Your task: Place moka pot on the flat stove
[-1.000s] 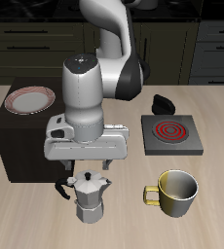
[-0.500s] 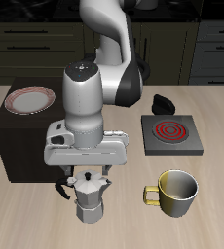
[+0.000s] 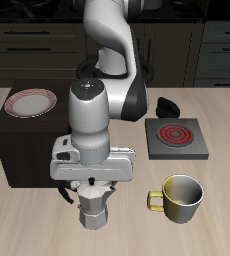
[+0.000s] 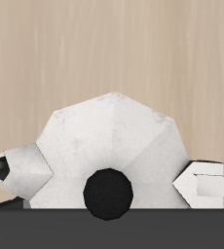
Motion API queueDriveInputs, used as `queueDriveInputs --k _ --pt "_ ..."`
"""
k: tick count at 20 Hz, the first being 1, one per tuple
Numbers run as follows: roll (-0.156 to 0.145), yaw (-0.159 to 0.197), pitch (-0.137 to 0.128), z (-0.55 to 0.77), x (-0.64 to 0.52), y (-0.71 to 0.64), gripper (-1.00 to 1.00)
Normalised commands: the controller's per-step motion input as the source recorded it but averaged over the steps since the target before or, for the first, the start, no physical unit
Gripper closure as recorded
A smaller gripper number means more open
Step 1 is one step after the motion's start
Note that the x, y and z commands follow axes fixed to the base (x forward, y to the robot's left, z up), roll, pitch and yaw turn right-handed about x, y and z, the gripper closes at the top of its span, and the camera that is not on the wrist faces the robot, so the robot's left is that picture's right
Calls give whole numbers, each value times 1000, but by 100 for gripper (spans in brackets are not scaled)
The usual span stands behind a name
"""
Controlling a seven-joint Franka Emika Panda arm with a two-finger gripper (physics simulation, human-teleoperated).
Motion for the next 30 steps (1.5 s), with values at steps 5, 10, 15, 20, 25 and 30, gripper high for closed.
queueDriveInputs --k 5,10,15,20,25,30 --pt "24 6 -16 -18 -18 122 100" --pt "18 10 -24 126 -12 72 100" --pt "-9 -10 -21 165 -48 -11 100" --pt "-10 7 -45 252 -186 84 100" --pt "-26 36 -76 423 -258 113 100" --pt "9 4 -54 414 -238 116 100"
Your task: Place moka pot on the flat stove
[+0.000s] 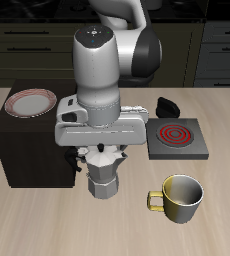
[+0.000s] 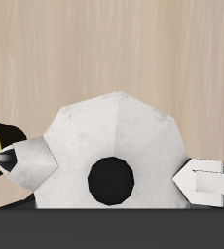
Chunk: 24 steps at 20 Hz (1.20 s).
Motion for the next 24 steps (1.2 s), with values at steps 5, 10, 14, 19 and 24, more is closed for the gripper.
queueDriveInputs --k 5,10,14,19,24 --pt "26 -2 -47 332 -221 212 100" --pt "-1 -11 -42 169 -206 154 100" --pt "18 -36 8 -17 -146 82 100" --pt "-53 8 -30 -65 -284 191 100" --pt "-41 4 -45 -14 -233 214 100"
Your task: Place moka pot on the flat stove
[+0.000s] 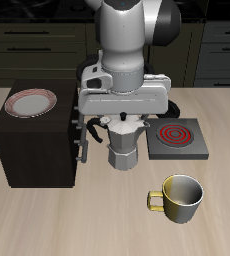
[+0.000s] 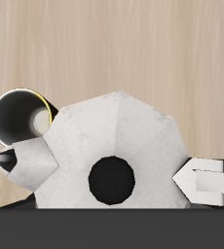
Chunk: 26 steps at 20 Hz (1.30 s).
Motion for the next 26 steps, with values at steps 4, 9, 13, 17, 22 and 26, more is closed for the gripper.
queueDriveInputs --k 4,9,13,17,22,26 --pt "-8 15 -44 -47 -230 278 100" --pt "-2 32 -39 -84 -249 323 100" --pt "-43 -15 -29 -20 -202 156 100" --pt "-28 25 -66 34 -263 172 100" --pt "22 -21 -3 42 -242 196 100" --pt "41 38 -48 7 -430 287 100"
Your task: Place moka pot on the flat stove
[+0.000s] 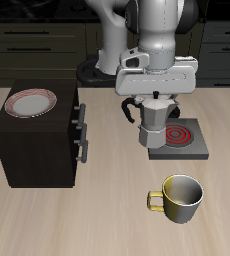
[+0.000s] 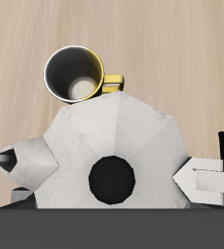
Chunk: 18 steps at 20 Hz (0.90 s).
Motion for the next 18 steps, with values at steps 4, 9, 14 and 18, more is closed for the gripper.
queueDriveInputs --k 4,9,14,18 --pt "-4 -8 -15 -51 -171 27 100" --pt "0 7 -21 -115 -215 107 100" --pt "26 -2 -18 -101 -256 158 100" --pt "-19 -9 8 -111 -157 63 100"
